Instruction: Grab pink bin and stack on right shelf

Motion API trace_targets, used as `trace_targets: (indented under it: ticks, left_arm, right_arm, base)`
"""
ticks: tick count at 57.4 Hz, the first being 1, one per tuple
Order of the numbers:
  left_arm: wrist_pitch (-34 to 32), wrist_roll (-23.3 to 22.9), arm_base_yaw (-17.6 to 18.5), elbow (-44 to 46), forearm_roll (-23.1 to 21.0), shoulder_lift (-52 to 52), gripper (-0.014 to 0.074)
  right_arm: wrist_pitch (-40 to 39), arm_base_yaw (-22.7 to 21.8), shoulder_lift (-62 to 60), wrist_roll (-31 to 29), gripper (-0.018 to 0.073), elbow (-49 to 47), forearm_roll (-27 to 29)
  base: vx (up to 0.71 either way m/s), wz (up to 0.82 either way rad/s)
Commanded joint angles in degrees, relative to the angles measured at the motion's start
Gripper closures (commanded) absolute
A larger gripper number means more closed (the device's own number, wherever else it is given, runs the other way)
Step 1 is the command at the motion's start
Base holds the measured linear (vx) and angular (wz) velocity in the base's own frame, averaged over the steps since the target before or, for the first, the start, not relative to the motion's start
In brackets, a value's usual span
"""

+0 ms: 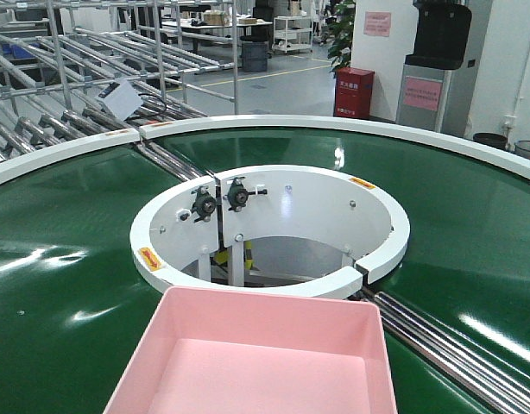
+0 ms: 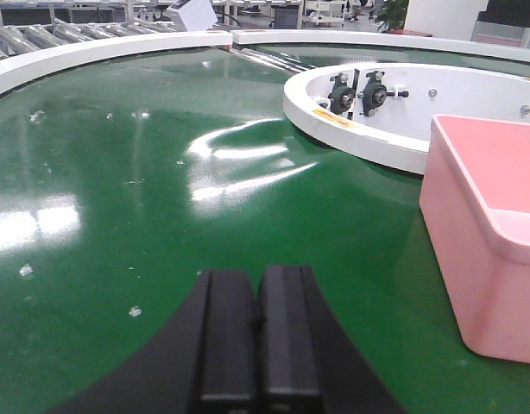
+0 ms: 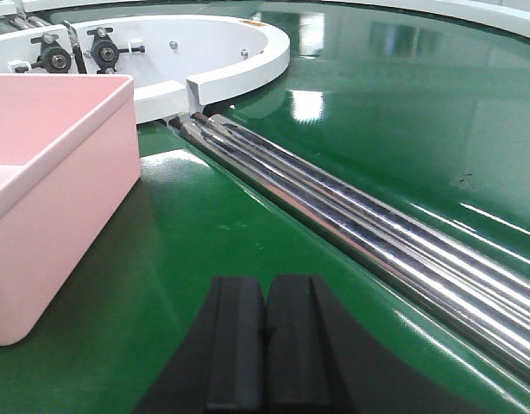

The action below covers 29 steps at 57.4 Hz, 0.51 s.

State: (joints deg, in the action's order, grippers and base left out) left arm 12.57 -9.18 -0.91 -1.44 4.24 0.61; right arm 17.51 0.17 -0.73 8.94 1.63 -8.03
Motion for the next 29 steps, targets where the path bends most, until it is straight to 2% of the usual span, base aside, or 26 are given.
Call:
trace_targets:
  ticks: [1, 29]
  left_arm:
    - [-4.67, -0.41, -0.18, -0.56, -0.01, -0.87, 0.0604]
    - [-5.97, -0.41, -0.18, -0.56, -0.01, -0.87, 0.0604]
  right_arm:
    - [-4.72, -0.23, -0.46, -0.34, 0.0571, 0.16, -0.65]
    - [-4.72, -0.23, -0.46, -0.34, 0.0571, 0.16, -0.65]
  base:
    - [0.00, 0.00]
    - [0.00, 0.00]
